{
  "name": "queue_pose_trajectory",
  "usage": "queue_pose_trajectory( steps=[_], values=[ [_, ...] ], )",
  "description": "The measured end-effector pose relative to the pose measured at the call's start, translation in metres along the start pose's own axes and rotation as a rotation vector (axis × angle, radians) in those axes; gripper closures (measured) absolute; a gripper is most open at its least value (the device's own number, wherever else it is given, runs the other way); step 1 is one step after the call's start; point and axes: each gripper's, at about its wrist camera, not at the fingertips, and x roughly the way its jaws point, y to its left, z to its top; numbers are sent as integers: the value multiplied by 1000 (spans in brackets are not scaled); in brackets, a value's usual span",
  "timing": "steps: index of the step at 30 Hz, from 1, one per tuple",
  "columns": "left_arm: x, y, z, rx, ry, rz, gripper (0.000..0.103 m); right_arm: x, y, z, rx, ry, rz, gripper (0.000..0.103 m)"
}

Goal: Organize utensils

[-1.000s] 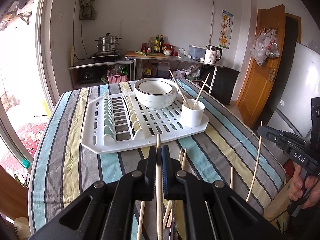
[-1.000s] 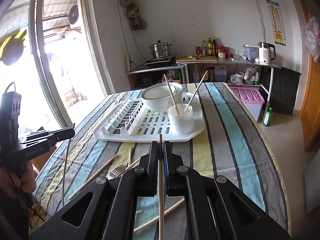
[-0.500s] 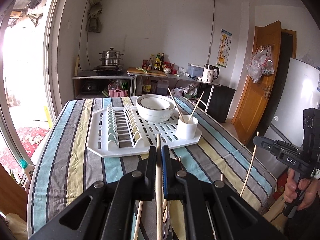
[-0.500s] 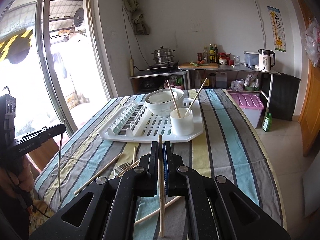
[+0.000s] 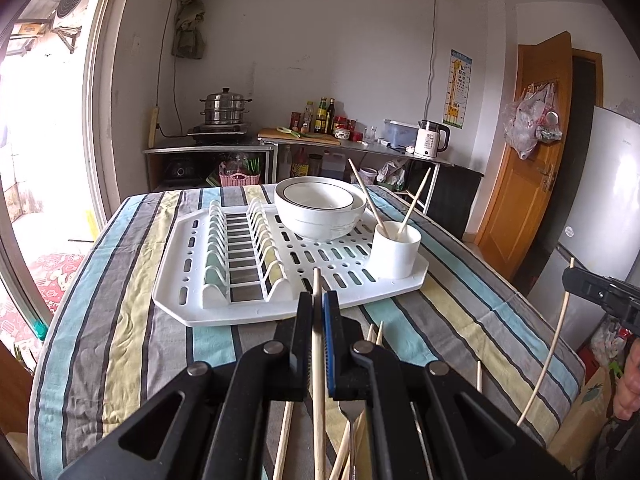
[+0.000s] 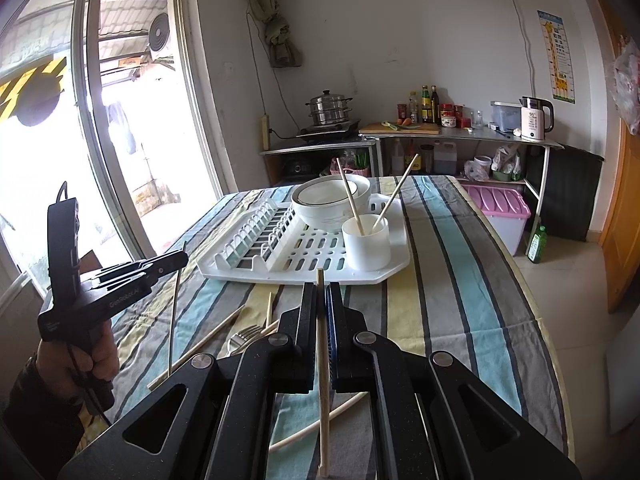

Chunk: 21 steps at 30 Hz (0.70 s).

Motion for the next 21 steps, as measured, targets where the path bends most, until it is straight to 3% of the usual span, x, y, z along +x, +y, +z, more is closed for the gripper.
queue_pose_trajectory(
  steps=[21],
  values=[
    [-48,7,-30,-42,-107,-34,97,-1,-2,-2,7,-8,2,99]
  ],
)
